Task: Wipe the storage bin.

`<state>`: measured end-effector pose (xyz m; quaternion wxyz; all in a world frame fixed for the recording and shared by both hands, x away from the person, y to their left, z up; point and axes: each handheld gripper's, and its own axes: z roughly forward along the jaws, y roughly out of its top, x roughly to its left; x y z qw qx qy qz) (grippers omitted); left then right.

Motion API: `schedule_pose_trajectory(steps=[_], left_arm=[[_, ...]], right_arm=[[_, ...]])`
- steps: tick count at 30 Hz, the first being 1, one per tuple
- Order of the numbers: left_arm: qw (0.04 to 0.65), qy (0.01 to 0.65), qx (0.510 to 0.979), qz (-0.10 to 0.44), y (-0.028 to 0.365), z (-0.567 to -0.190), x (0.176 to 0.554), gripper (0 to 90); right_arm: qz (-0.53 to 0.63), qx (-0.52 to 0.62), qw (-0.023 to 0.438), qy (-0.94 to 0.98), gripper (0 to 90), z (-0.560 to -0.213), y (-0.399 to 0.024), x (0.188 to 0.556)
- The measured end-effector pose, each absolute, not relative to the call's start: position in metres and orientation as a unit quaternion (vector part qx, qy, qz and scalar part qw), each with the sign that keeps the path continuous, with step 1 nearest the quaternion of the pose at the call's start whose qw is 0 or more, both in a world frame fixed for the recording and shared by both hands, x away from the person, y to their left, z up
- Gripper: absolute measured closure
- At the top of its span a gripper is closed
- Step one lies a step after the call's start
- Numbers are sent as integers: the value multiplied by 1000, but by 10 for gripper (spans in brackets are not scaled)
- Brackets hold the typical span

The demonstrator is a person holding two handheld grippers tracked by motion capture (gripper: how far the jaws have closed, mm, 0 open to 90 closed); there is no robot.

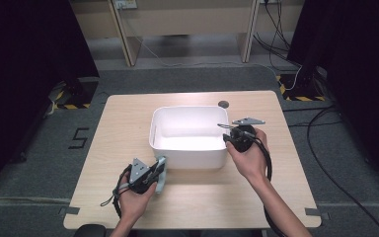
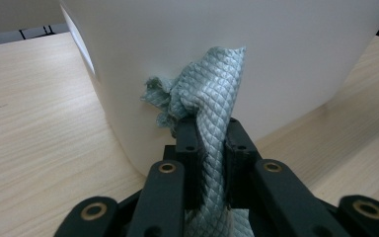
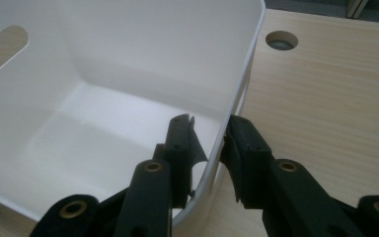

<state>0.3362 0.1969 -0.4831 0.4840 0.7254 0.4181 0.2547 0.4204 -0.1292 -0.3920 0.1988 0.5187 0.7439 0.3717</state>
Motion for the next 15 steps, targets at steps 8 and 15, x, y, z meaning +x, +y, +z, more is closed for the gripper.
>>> schedule_pose_trajectory(steps=[8,15], left_arm=[[476,420,731,248,197,-489,338,801],[470,422,736,244,196,-494,339,802]], right_arm=[[373,517,199,744,723,-392,-129,420],[374,518,198,743,721,-392,-129,420]])
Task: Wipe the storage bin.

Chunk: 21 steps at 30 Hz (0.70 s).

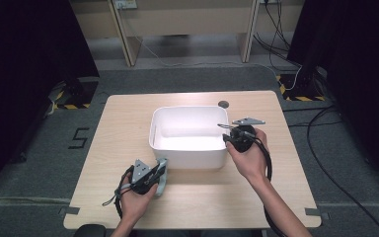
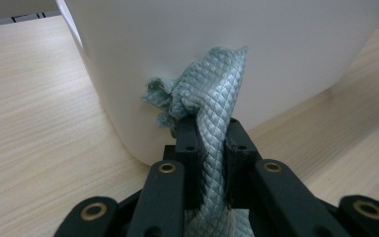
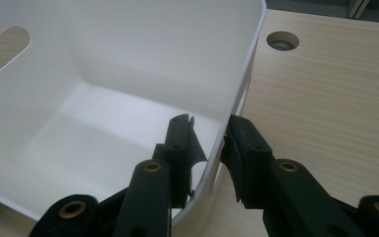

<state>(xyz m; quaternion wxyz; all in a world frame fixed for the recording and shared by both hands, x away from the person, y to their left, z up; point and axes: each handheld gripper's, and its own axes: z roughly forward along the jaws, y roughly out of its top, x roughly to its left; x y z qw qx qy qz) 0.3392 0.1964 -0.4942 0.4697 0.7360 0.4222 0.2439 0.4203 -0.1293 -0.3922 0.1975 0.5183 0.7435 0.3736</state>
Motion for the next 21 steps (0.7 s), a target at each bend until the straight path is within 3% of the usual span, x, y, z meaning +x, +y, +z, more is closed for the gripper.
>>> schedule_pose_trajectory(steps=[21], left_arm=[[447,440,748,216,197,-505,346,803]], right_arm=[[376,517,199,743,719,-393,-129,421]])
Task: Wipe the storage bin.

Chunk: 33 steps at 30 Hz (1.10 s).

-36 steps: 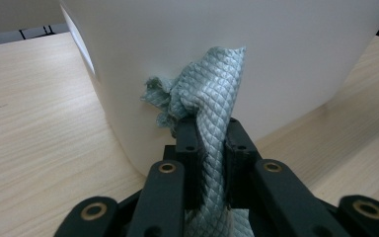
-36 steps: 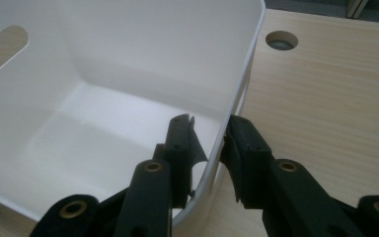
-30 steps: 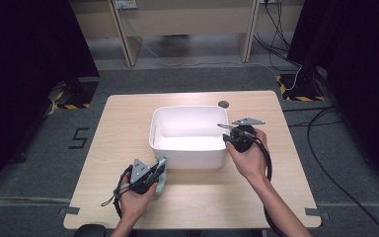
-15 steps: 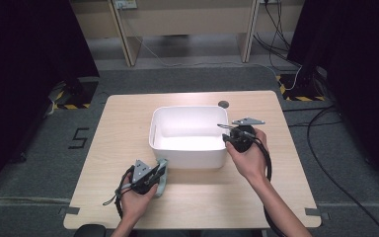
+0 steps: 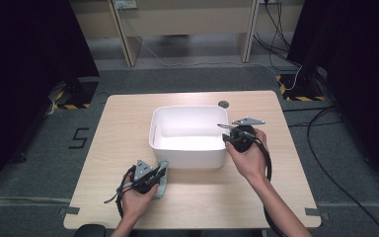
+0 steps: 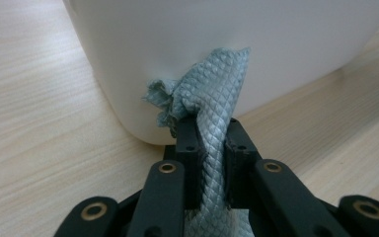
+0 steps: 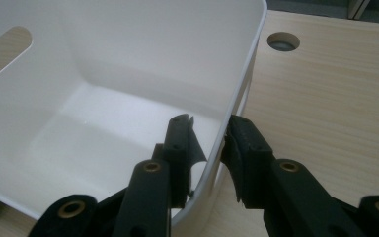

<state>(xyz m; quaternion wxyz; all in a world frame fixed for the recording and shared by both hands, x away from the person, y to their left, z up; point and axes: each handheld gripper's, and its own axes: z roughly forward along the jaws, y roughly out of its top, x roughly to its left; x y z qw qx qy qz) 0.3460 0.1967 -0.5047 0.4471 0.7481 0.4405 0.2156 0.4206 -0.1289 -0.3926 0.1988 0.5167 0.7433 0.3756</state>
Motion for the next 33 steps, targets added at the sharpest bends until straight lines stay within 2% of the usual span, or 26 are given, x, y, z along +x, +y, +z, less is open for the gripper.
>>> schedule_pose_trajectory(steps=[33], left_arm=[[420,443,768,193,184,-509,354,804]], right_arm=[[375,517,201,743,716,-393,-129,420]])
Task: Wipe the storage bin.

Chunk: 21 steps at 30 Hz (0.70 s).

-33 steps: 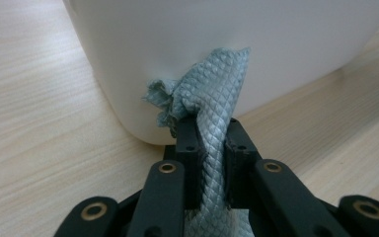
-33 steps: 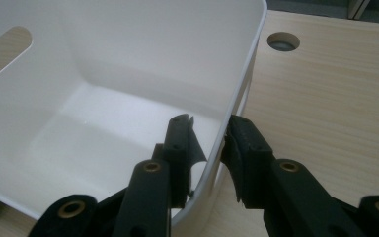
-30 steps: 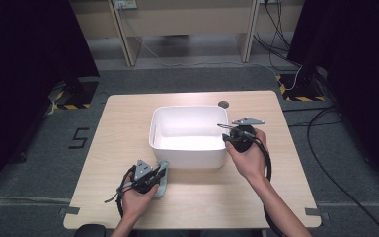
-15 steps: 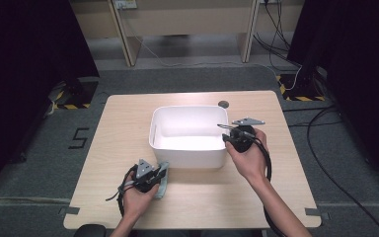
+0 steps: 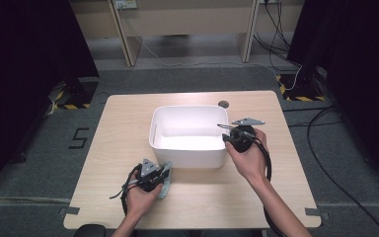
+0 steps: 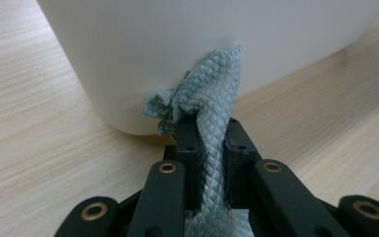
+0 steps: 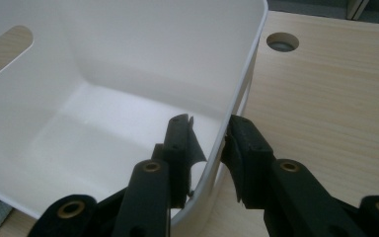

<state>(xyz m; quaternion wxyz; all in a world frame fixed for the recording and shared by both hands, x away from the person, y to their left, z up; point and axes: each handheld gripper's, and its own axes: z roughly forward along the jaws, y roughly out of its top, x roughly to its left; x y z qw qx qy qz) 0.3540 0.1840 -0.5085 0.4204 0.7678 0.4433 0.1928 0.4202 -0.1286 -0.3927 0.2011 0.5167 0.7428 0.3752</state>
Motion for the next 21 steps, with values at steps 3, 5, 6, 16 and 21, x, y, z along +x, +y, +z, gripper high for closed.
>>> schedule_pose_trajectory(steps=[3,5,6,16,21], left_arm=[[421,440,770,191,181,-509,354,803],[422,438,770,190,179,-508,354,803],[422,439,770,190,179,-508,354,803],[428,438,765,201,179,-505,351,804],[431,435,764,205,178,-502,351,804]], right_arm=[[375,517,201,743,716,-393,-129,420],[376,517,200,743,715,-393,-129,420],[375,517,201,743,715,-393,-129,420],[376,518,200,742,715,-393,-129,421],[376,517,200,742,715,-393,-129,421]])
